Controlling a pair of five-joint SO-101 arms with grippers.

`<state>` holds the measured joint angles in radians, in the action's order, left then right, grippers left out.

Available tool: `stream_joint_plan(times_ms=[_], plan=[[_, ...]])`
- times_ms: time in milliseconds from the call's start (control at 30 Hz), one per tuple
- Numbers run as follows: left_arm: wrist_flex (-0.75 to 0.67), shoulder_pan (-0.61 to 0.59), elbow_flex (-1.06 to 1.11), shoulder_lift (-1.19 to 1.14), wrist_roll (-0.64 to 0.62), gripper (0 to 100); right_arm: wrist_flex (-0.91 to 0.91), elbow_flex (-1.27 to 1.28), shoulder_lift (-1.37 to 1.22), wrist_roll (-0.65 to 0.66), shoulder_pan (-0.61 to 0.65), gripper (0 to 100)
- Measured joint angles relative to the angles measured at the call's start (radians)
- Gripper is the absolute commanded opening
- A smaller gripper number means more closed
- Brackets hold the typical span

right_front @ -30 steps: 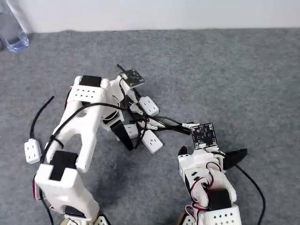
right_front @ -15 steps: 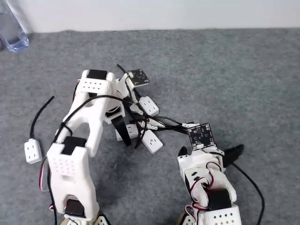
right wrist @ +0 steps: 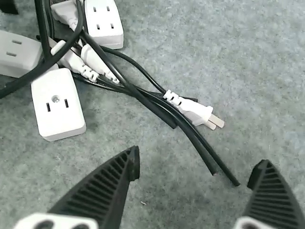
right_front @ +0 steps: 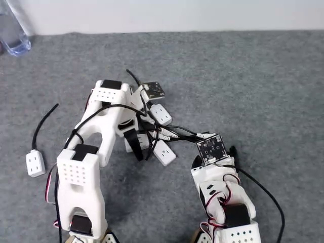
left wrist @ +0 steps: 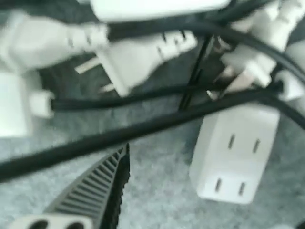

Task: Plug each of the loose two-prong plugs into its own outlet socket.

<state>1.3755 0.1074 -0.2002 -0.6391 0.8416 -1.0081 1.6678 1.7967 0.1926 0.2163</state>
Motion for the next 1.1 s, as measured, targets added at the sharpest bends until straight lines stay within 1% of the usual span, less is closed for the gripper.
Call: stream_joint_plan(times_ms=[233, 333, 433, 667, 733, 967, 1100], plan=[[-0.032, 0.028, -0.012, -0.043, 0.000, 56, 0.000, 0.000, 0.000, 0.000, 0.000, 35.4], [-0.032, 0.029, -0.034, -0.064, 0.000, 52, 0.000, 0.000, 0.000, 0.000, 0.000, 35.4], [-0.031, 0.029, -0.051, -0.078, -0.002, 41, 0.000, 0.000, 0.000, 0.000, 0.000, 35.4], [-0.018, 0.029, -0.060, -0.080, 0.005, 7, 0.000, 0.000, 0.000, 0.000, 0.000, 35.4], [-0.014, 0.034, -0.058, -0.080, 0.005, 1, 0.000, 0.000, 0.000, 0.000, 0.000, 35.4], [0.008, 0.044, -0.060, -0.077, 0.006, 1, 0.000, 0.000, 0.000, 0.000, 0.000, 35.4], [0.104, 0.044, -0.146, -0.095, -0.025, 1, 0.000, 0.000, 0.000, 0.000, 0.000, 35.4]])
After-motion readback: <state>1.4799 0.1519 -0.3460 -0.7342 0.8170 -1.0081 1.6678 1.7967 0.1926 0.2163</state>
